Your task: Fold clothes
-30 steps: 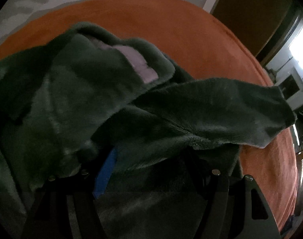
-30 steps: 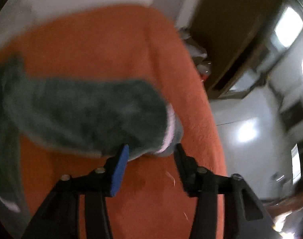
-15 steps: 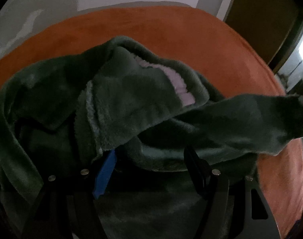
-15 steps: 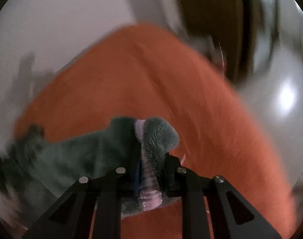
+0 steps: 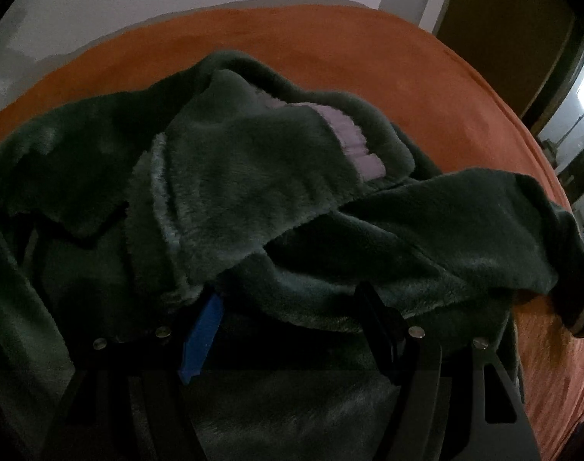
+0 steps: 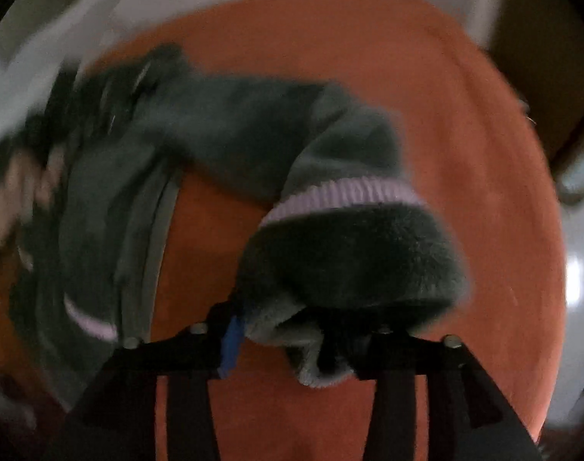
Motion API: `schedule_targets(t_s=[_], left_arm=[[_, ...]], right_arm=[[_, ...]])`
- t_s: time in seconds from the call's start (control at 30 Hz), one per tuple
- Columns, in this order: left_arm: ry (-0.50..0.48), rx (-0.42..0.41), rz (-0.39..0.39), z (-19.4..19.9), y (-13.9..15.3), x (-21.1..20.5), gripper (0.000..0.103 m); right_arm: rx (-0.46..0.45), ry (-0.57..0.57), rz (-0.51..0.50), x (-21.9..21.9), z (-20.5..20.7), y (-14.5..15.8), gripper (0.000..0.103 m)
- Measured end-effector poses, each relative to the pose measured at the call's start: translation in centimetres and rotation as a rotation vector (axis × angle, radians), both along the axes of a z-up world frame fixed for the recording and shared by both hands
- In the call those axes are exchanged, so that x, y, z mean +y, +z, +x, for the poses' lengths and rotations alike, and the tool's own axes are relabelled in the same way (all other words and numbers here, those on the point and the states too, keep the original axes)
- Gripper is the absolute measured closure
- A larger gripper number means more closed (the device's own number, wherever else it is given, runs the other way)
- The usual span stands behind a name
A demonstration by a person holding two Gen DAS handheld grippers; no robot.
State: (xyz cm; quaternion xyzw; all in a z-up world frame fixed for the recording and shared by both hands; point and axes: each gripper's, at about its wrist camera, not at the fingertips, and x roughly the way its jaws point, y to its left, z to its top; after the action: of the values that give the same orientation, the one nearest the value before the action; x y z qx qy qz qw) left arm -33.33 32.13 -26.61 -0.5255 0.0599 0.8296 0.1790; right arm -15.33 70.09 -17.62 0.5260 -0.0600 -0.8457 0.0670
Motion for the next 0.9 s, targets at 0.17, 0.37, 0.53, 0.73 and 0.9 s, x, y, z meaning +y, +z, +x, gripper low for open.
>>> schedule_targets(t_s=[0.17, 0.37, 0.53, 0.73, 0.9], left_arm=[[0.001, -0.019, 0.0, -0.5, 0.1, 1.6, 0.032], [-0.007, -0.022, -0.007, -2.2, 0.3, 3.1, 0.032], [-0.006, -0.026, -0.009, -4.8, 0.4, 3.7, 0.032], [-0.011, -0.027, -0.014, -5.4, 0.3, 3.7, 0.032], [-0.024, -0.028, -0.009, -6.0, 0.2, 3.2, 0.032]], right_arm=[[0.07, -0.122, -0.021, 4.8, -0.5, 2.8, 0.046], [0.024, -0.111, 0.08, 5.3, -4.0, 1.0, 0.045], [0.058, -0.186, -0.251, 7.7, -4.1, 0.4, 0.045], [0.092, -0.308, -0.235, 9.6, -6.9, 1.3, 0.098], [0.152, -0.501, -0.08, 17.4, -9.3, 5.7, 0.098]])
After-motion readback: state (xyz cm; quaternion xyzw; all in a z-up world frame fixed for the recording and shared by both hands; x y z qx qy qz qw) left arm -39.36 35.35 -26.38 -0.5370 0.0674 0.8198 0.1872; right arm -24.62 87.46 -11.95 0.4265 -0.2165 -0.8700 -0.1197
